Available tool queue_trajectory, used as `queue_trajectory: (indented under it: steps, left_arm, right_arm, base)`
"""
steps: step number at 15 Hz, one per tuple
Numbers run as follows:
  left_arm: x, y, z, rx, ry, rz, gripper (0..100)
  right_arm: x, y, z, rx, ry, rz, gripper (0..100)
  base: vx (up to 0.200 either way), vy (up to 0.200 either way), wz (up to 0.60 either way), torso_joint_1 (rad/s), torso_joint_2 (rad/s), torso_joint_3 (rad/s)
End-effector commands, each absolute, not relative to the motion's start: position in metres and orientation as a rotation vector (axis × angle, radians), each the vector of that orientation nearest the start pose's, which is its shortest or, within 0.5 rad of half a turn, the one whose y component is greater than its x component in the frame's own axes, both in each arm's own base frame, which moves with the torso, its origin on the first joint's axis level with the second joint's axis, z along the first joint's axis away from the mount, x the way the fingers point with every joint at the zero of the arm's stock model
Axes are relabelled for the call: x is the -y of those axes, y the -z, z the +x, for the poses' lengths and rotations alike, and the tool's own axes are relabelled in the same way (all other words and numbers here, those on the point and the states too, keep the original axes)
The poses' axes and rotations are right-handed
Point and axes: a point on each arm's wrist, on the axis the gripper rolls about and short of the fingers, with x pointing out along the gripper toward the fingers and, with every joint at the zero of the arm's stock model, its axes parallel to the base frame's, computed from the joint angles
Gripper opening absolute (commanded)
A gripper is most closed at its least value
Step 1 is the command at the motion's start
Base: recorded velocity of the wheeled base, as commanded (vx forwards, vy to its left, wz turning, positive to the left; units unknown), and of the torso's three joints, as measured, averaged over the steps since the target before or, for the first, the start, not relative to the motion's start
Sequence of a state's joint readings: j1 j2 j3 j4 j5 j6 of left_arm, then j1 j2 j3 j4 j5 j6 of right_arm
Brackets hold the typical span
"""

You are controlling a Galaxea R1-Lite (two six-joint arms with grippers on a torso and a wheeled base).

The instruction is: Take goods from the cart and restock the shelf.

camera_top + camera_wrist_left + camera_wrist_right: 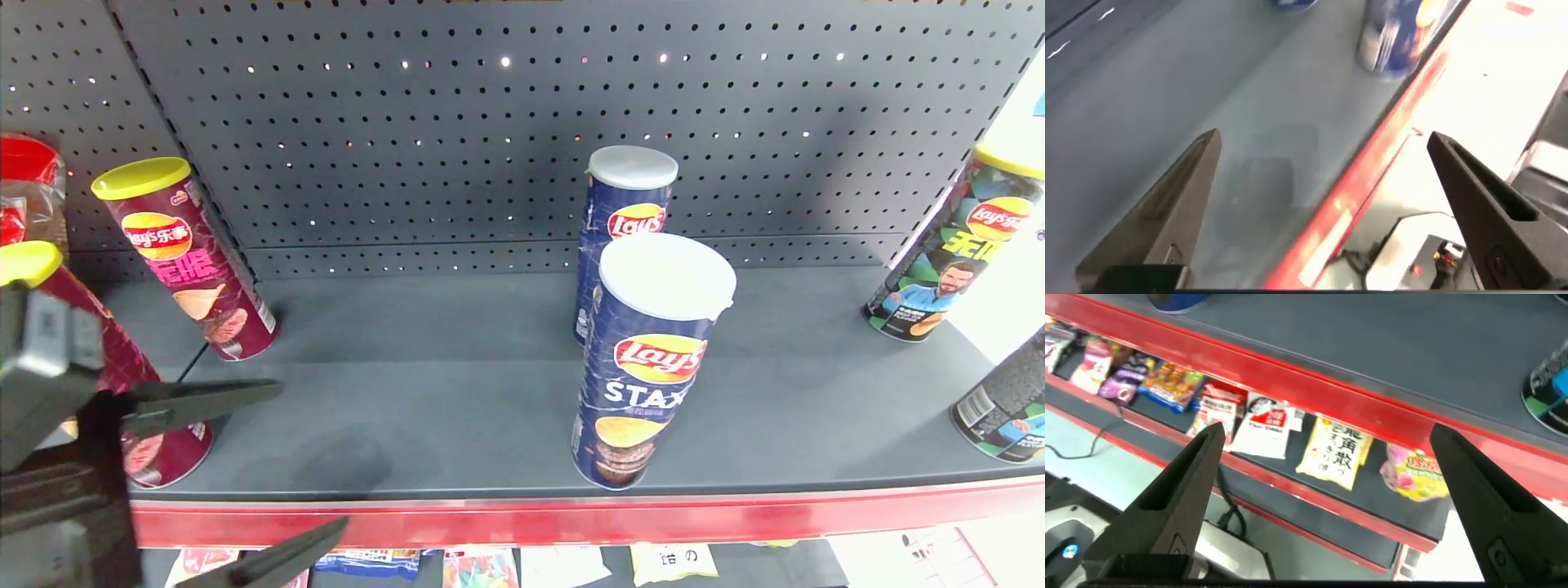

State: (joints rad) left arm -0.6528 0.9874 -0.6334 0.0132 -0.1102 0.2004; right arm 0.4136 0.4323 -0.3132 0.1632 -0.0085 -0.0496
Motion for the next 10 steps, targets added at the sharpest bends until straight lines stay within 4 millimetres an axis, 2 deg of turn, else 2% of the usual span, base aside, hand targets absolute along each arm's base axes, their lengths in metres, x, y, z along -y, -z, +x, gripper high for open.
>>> queue_trajectory:
  steps: [1, 2, 5, 7, 9, 10]
  left_arm:
    - [0.013, -0.21, 0.02, -0.227, 0.595, 0.21, 100]
    - [-0.011, -0.195, -0.01, -0.244, 0.41, 0.158, 100]
    - [-0.015, -0.166, -0.039, -0.281, 0.09, 0.058, 100]
    - [-0.01, -0.141, -0.047, -0.285, -0.064, 0.036, 100]
    - [-0.009, -0.117, -0.052, -0.264, -0.09, 0.028, 100]
    - [-0.008, -0.117, -0.048, -0.255, -0.078, 0.019, 100]
  right_arm:
    - [-0.003, -0.148, 0.008, -0.277, -0.4, -0.111, 100]
    - [-0.001, -0.142, 0.006, -0.279, -0.364, -0.118, 100]
    - [0.0, -0.146, 0.007, -0.276, -0.281, -0.118, 100]
    - [0.0, -0.154, 0.008, -0.276, -0.214, -0.108, 100]
    - [0.002, -0.155, 0.003, -0.295, -0.132, -0.097, 100]
    - [0.003, -0.152, -0.003, -0.317, -0.064, -0.089, 100]
  base:
    - [0.0, 0.0, 0.0, 0.0, 0.0, 0.0]
    - [0.0, 0.0, 0.0, 0.0, 0.0, 0.0]
    - [0.0, 0.0, 0.0, 0.0, 0.0, 0.0]
    - [0.0, 0.0, 0.0, 0.0, 0.0, 0.0]
    - [0.0, 0.0, 0.0, 0.0, 0.0, 0.0]
    - [0.0, 0.0, 0.0, 0.0, 0.0, 0.0]
